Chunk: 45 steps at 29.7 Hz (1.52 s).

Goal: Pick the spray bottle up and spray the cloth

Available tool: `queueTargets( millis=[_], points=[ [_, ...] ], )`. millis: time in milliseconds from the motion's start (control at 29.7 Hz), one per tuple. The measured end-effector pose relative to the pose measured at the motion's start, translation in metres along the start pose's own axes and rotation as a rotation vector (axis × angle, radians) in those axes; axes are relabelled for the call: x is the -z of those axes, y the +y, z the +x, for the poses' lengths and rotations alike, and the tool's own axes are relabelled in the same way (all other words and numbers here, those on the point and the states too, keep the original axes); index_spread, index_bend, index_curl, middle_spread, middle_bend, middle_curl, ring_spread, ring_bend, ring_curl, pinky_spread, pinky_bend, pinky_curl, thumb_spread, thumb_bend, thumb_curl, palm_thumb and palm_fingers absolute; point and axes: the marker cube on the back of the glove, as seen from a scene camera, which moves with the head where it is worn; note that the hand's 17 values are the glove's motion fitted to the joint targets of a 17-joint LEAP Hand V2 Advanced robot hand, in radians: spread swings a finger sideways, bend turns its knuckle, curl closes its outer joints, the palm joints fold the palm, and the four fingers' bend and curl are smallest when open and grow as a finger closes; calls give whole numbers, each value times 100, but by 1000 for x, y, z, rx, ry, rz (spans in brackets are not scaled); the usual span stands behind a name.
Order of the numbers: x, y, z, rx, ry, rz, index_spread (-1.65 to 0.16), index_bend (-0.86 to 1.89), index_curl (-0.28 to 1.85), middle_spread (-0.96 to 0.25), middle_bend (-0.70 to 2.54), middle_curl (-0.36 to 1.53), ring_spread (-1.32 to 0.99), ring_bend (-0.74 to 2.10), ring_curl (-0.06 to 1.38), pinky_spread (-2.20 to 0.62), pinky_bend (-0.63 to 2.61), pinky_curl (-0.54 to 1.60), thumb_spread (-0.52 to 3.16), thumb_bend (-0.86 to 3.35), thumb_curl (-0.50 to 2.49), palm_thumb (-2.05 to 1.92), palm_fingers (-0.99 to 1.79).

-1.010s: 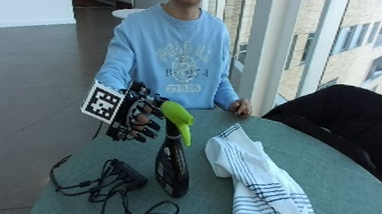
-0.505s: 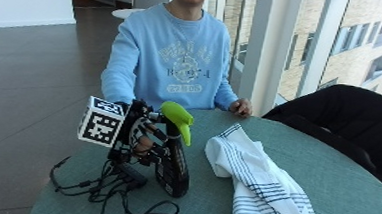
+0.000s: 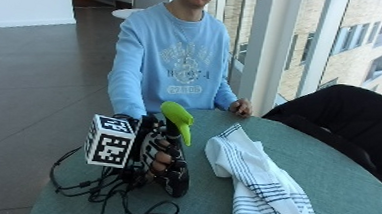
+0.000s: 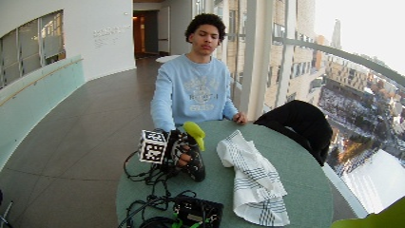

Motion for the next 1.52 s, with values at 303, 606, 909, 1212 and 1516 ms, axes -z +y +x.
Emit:
queueTargets(
  millis=[303,606,909,1212,1516],
  points=[
    [-6,-6,-2,24,-5,102,-35,13,21,-10,35,43,-9,41,36,20,23,35,99,1,37,81,89],
    [-5,-8,-15,69,64,171,-27,24,32,-11,32,43,-11,39,37,15,17,33,86,2,46,96,111],
    [17,-1,-46,58,220,37,-24,20,37,-13,32,45,-9,41,38,12,19,33,75,-2,52,98,118],
    [19,0,-76,25,345,-111,-23,19,41,-13,33,46,-11,42,38,8,20,34,69,-3,56,95,122],
    [-1,-5,-81,-80,385,-167,-23,18,44,-13,34,46,-11,43,39,6,21,35,66,-3,59,94,122]
  ],
)
